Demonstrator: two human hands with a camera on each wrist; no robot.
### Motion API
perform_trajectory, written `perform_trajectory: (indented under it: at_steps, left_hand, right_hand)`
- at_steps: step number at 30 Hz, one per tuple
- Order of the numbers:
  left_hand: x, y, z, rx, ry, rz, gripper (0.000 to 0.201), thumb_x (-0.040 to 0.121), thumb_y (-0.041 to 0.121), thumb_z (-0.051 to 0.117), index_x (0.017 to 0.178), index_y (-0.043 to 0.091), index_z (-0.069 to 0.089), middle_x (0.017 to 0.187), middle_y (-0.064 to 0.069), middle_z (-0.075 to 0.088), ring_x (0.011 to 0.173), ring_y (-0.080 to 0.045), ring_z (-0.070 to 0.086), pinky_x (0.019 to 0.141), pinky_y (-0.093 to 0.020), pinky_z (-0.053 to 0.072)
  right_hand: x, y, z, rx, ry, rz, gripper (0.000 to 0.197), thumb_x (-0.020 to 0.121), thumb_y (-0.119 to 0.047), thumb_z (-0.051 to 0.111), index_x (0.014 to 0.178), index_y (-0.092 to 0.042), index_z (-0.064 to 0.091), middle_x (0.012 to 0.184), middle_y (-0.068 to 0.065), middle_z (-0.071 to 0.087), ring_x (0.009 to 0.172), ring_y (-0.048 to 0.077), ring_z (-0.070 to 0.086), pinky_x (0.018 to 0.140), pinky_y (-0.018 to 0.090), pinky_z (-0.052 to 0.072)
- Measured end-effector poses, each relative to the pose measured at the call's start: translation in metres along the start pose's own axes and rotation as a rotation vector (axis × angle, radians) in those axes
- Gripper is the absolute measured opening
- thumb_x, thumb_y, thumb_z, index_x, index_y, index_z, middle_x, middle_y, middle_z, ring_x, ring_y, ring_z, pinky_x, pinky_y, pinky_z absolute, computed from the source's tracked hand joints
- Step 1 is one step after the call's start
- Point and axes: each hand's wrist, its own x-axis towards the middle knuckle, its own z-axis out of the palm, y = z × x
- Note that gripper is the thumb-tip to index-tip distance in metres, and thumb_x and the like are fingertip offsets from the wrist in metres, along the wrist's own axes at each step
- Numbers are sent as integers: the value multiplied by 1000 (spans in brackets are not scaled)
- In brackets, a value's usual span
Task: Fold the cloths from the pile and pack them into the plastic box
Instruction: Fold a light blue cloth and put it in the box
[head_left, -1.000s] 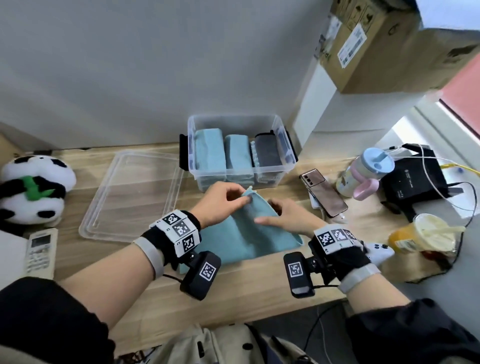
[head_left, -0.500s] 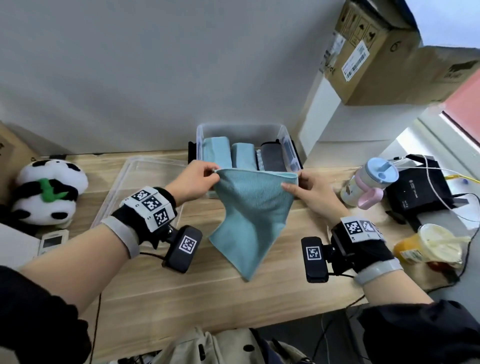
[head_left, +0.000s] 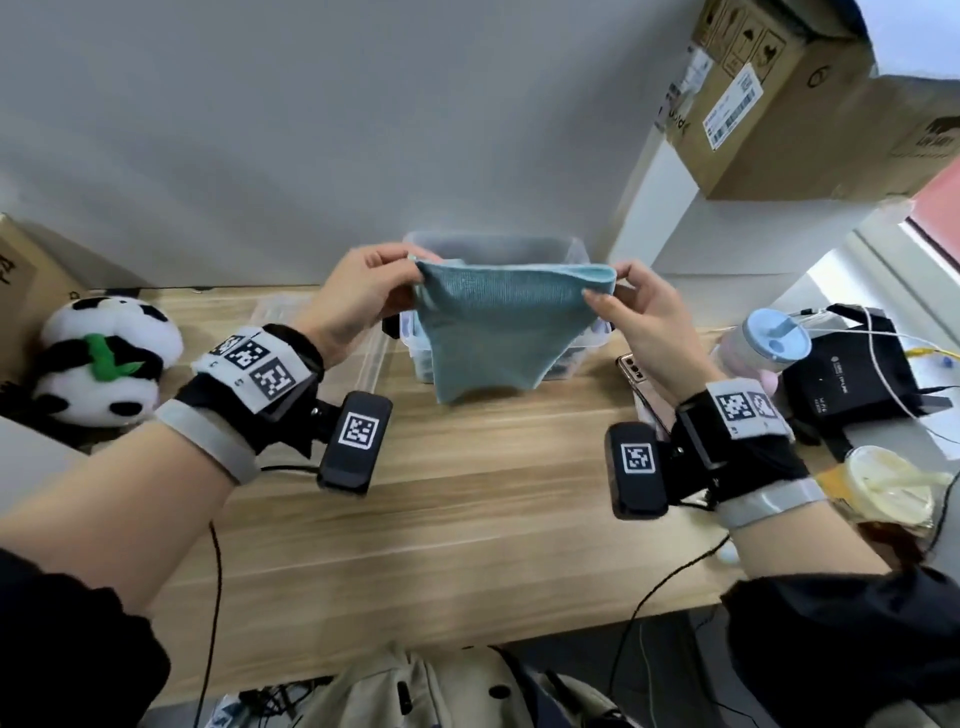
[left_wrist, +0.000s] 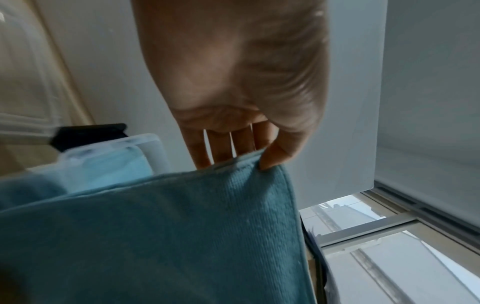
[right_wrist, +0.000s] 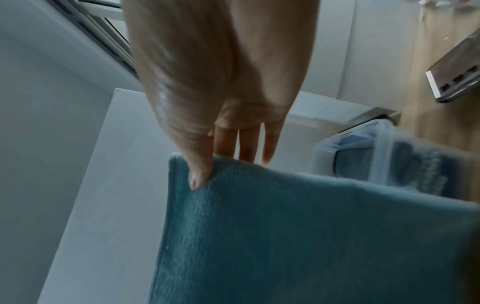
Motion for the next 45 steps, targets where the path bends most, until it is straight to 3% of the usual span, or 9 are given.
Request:
perform_trajectory:
  at_steps: [7,12,18,24,28,31,33,39,45]
  left_hand:
    - [-58,-114,-21,191,-369,-430,23,70,6,61,70,23,76,72,7,71,66,-1,63,63,-13,52]
    - [-94,-188,-22,279,-554,-678,51,86,-9,53,66,33,76,60,12,65,55,3,57,60,-9,49]
    - [-126,-229,-20,340,-731,-705,36,74,11,61,80,44,74,78,18,70,77,6,58,79,-10,43]
    - [-131,-237,-19,360,-980,-812,41,80,-7,47,105,19,67,82,27,70,83,11,62,88,-12,45]
    - [-105,-228,-17,379,-528,-745,29,92,-5,41,94,13,63,73,11,70,60,3,63,57,-14,45]
    - [-72,-226,-18,318,-15,-683,24,93,1,46,88,18,63,83,2,66,61,-6,59,46,-15,37]
    - [-50,-228,-20,244,164,-664,18,91,4,53,88,18,64,86,0,67,64,-8,60,43,-13,37]
    - [-7,-232,-14,184,323,-667,9,86,6,60,91,11,65,70,-1,64,46,1,58,41,-14,38]
    - [7,-240,-9,268,260,-697,9,86,26,65,86,18,66,74,2,65,45,-5,56,42,-20,32]
  right_hand:
    - [-72,89,-2,-88,-345,434,21,81,6,62,79,-11,50,64,-11,69,64,-5,60,60,8,44]
    - [-118,154,6,-233,-547,629,27,80,6,66,74,-15,51,67,-6,65,66,4,59,65,14,43]
    - [-146,185,13,-333,-696,721,25,78,1,70,74,-17,52,72,1,62,65,0,55,67,11,40]
    - [-148,191,9,-474,-999,790,21,76,5,68,89,-12,69,96,4,71,82,2,64,83,15,49]
    - [-124,189,7,-491,-755,821,10,83,-9,66,82,-19,68,95,1,73,97,31,66,91,40,50]
    - [-94,195,14,-471,-297,840,10,89,-12,59,82,-20,60,85,0,66,73,14,62,57,17,49]
    - [-72,205,19,-449,-95,864,5,91,-15,58,90,-15,63,78,-3,63,65,9,59,51,17,44]
    - [-25,222,33,-162,219,979,17,91,-11,57,76,-6,60,70,6,61,55,16,52,50,25,42]
    - [-1,239,39,-288,225,1021,32,82,-29,69,56,-14,57,59,3,58,48,14,44,43,23,32]
